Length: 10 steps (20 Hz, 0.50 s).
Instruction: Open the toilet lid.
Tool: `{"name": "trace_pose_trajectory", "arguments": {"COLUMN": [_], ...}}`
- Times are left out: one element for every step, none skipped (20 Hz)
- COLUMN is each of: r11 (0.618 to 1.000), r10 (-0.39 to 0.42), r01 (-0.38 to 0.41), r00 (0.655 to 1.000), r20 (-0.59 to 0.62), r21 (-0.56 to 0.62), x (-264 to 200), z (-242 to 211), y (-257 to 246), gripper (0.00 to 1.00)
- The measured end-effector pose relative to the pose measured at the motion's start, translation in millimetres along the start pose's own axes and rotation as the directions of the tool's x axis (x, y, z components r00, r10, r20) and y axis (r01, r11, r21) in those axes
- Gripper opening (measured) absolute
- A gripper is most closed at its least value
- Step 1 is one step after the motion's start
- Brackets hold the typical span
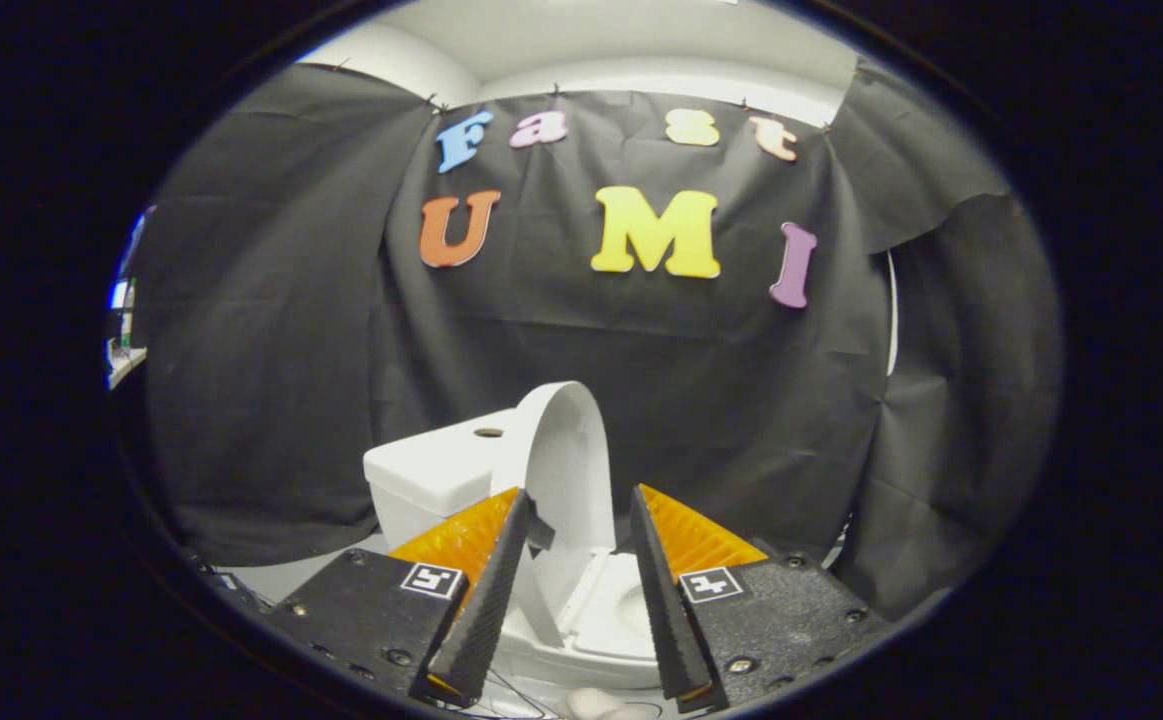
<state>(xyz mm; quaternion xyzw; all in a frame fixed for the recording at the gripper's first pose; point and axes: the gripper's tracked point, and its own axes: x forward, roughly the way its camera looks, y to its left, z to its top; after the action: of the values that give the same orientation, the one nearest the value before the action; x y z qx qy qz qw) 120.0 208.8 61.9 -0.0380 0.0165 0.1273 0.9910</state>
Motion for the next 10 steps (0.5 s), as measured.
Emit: {"name": "trace_pose_trajectory", "arguments": {"r11": [1.000,0.999,0.998,0.997,0.996,0.992,0.989,0.985,0.981,0.978], "r10": [-0.016,-0.045,-0.055,-0.069,-0.083,-0.111,-0.130,-0.149,-0.168,-0.186], "r01": [0.016,0.044,0.053,0.066,0.080,0.107,0.126,0.145,0.164,0.182], "r00": [1.000,0.998,0.997,0.995,0.994,0.992,0.991,0.988,0.985,0.982], "r20": [0.017,0.037,0.054,0.069,0.071,0.059,0.045,0.036,0.037,0.032], "r21": [0.010,0.025,0.036,0.042,0.050,0.061,0.073,0.089,0.100,0.106], "x": [-9,-20,-28,-36,-40,-45,-51,-60,-68,-75], "z": [3,4,5,6,0,-13,-24,-33,-39,-45], "y": [-15,-37,-54,-71,-88,-107,-124,-139,-154,-167], "gripper": [0.71,0.76,0.81,0.87,0.92,0.97,0.99,0.99,0.99,0.99]}}
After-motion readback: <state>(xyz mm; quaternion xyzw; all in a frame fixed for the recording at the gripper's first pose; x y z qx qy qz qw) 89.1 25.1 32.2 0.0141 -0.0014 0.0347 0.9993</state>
